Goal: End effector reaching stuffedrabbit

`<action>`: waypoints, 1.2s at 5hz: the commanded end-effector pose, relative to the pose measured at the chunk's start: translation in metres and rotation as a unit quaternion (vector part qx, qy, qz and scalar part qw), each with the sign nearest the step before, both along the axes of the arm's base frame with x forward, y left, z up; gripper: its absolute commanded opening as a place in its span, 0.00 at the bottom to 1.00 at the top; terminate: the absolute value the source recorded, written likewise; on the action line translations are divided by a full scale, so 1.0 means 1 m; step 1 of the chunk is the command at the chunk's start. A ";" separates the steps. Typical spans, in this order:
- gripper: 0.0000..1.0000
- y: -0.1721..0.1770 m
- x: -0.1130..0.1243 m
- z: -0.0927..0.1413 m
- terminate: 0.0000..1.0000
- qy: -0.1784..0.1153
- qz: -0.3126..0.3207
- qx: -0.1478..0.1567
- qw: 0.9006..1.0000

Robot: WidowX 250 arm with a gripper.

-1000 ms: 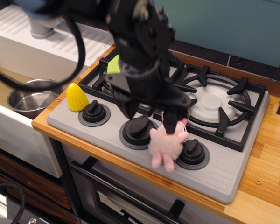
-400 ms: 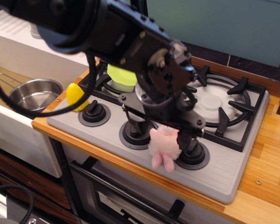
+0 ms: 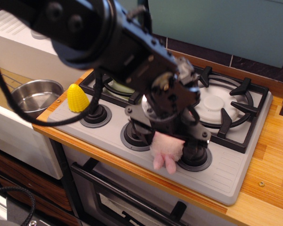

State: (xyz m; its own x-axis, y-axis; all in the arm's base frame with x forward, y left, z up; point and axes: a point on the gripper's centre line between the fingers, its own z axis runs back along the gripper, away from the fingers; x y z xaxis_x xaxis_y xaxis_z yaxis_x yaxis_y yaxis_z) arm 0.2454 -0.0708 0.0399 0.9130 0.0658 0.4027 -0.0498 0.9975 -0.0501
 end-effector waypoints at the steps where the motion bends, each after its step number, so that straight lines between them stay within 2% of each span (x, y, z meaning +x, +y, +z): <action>1: 1.00 -0.006 0.004 -0.019 0.00 -0.020 -0.002 -0.019 1.000; 3: 1.00 -0.004 0.005 -0.029 0.00 -0.032 -0.009 -0.026 0.999; 5: 1.00 -0.002 0.006 -0.029 0.00 -0.036 -0.013 -0.017 0.999; 6: 1.00 -0.002 0.006 -0.029 1.00 -0.036 -0.013 -0.017 0.999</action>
